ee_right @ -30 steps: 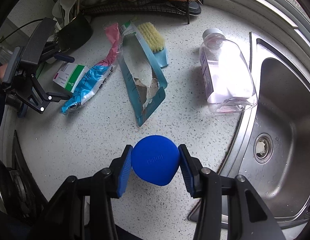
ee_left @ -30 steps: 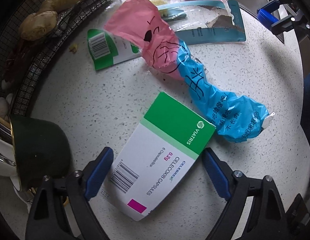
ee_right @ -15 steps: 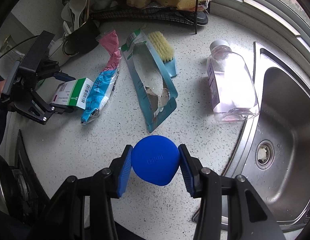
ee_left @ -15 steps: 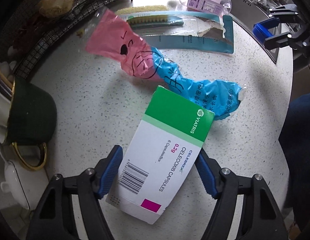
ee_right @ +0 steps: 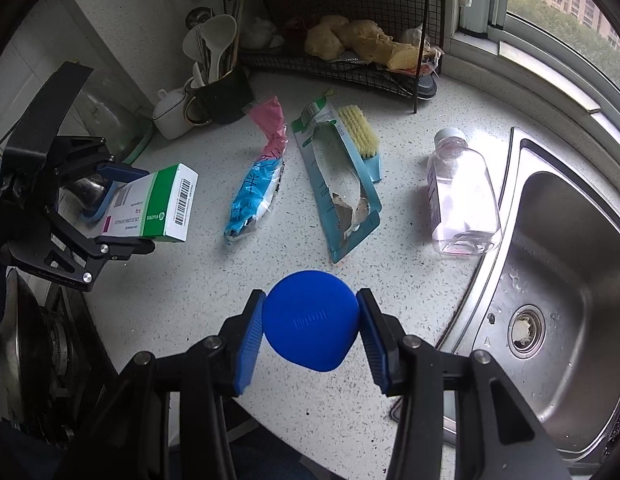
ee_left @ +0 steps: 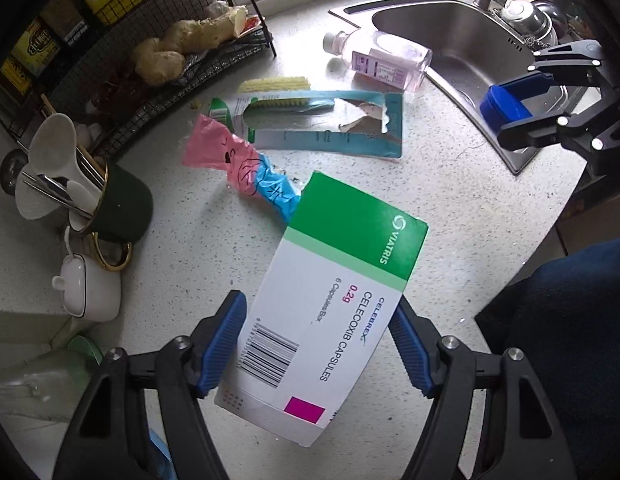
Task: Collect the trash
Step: 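Lower both tools with lid and medicine box down over the red bin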
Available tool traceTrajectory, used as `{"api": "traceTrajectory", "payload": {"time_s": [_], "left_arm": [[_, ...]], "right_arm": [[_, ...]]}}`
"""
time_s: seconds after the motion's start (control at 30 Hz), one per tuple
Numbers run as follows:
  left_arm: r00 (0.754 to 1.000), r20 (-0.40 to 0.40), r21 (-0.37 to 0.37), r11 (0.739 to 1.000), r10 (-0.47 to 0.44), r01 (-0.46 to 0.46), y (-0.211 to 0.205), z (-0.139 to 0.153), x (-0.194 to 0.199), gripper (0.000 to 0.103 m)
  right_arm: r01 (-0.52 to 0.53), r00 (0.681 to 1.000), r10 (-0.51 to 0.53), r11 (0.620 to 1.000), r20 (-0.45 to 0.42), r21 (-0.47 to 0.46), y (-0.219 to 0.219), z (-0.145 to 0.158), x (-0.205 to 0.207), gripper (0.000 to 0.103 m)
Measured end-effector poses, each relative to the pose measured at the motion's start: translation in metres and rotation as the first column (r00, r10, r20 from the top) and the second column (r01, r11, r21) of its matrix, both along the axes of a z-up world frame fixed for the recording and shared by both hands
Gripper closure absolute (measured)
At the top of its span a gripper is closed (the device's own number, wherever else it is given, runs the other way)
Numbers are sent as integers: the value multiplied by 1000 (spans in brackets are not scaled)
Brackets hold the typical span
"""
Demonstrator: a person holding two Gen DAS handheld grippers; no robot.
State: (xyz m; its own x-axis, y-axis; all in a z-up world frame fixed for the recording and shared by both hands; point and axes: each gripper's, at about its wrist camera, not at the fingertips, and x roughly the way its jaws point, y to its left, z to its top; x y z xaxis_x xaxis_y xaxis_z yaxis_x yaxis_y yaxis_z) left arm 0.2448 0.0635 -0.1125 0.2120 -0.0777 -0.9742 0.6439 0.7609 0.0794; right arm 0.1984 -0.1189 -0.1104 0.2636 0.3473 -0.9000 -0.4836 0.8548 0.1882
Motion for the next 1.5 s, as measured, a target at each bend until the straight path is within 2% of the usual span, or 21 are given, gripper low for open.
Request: {"api": "traceTrajectory", "payload": {"time_s": [0.33, 0.43, 0.57, 0.73, 0.93, 1.03, 1.3, 1.4, 1.5], "left_arm": [[987, 62, -6, 988, 151, -151, -65, 37, -70, 33], [981, 70, -21, 983, 183, -182, -85, 42, -93, 33], [973, 85, -37, 976, 216, -214, -117, 49, -131, 33], [951, 122, -73, 958, 284, -276, -153, 58, -176, 33], [928, 129, -100, 936, 350, -339, -194, 59, -228, 33], [920, 123, -107, 926, 373, -361, -209, 54, -248, 33], [880, 43, -143, 875, 472, -463, -232, 20, -286, 33], [864, 23, -125, 859, 504, -497, -237, -1, -291, 33], [853, 2, -105, 848, 522, -519, -241, -24, -295, 33]], "right_arm": [[-49, 995, 45, 998, 91, 36, -29, 33, -66, 60], [-59, 989, 58, 998, 137, 3, -43, 39, -92, 60], [-66, 986, 63, 998, 153, 15, -65, 40, -122, 60], [-74, 982, 71, 997, 174, 12, -95, 37, -163, 60], [-89, 981, 86, 996, 176, 14, -131, 32, -202, 60], [-101, 981, 98, 995, 170, 12, -145, 27, -219, 60], [-104, 989, 102, 995, 107, 12, -164, -2, -245, 60], [-101, 992, 99, 995, 84, 12, -167, -17, -249, 60], [-94, 990, 94, 996, 102, -7, -169, -32, -251, 60]]}}
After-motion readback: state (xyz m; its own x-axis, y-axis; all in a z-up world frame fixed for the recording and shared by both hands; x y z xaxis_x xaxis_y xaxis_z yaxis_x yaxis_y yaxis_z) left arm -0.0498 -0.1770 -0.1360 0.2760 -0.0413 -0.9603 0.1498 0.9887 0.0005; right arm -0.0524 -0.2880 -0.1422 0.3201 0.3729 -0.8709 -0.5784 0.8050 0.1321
